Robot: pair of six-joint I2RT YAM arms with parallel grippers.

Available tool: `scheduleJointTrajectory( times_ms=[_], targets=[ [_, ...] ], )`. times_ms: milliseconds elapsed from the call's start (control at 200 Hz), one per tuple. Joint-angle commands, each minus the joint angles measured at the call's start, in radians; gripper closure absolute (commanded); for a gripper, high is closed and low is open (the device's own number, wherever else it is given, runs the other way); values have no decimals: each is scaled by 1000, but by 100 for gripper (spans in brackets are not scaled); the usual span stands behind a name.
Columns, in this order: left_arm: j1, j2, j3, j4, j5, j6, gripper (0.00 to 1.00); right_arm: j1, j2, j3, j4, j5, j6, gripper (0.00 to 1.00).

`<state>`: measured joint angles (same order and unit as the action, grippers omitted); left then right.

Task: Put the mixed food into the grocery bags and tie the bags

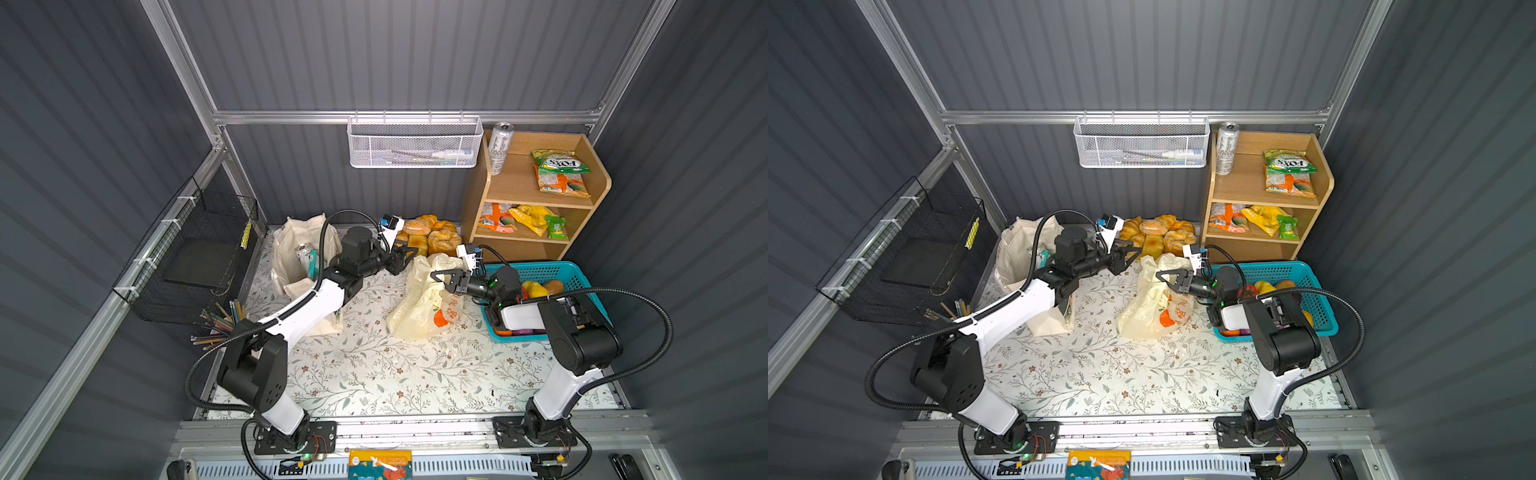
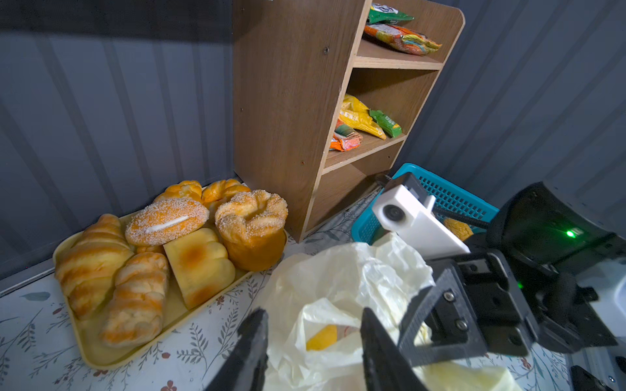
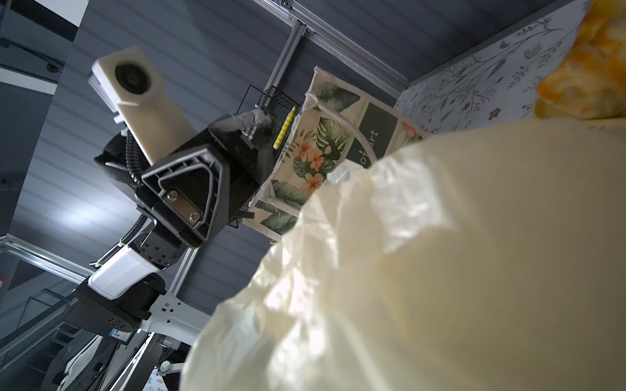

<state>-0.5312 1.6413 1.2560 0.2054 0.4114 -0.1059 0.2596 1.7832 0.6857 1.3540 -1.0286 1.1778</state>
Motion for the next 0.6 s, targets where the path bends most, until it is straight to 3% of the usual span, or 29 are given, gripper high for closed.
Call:
scheduleJointTrajectory(
  times_ms=[0, 120, 300, 350, 455, 530, 595],
  targets=[
    [-6, 85, 123, -170, 41, 29, 54, -5, -2, -12, 46, -19, -12, 100],
    [-20, 177, 246, -352, 83, 60, 52, -8, 2, -11, 47, -16, -12, 100],
    [-34, 229, 253, -429, 55, 62, 48, -14, 12, -14, 55, -17, -12, 100],
    [-36, 237, 252, -435, 64, 55, 41, -14, 14, -17, 56, -17, -13, 100],
    [-41, 256, 261, -469, 81, 63, 41, -16, 20, -18, 59, -18, -12, 100],
    [-43, 256, 254, -460, 92, 52, 47, -17, 22, -21, 60, -15, -13, 100],
    [-44, 256, 236, -423, 116, 29, 70, -19, 21, -22, 64, -12, -12, 100]
  ],
)
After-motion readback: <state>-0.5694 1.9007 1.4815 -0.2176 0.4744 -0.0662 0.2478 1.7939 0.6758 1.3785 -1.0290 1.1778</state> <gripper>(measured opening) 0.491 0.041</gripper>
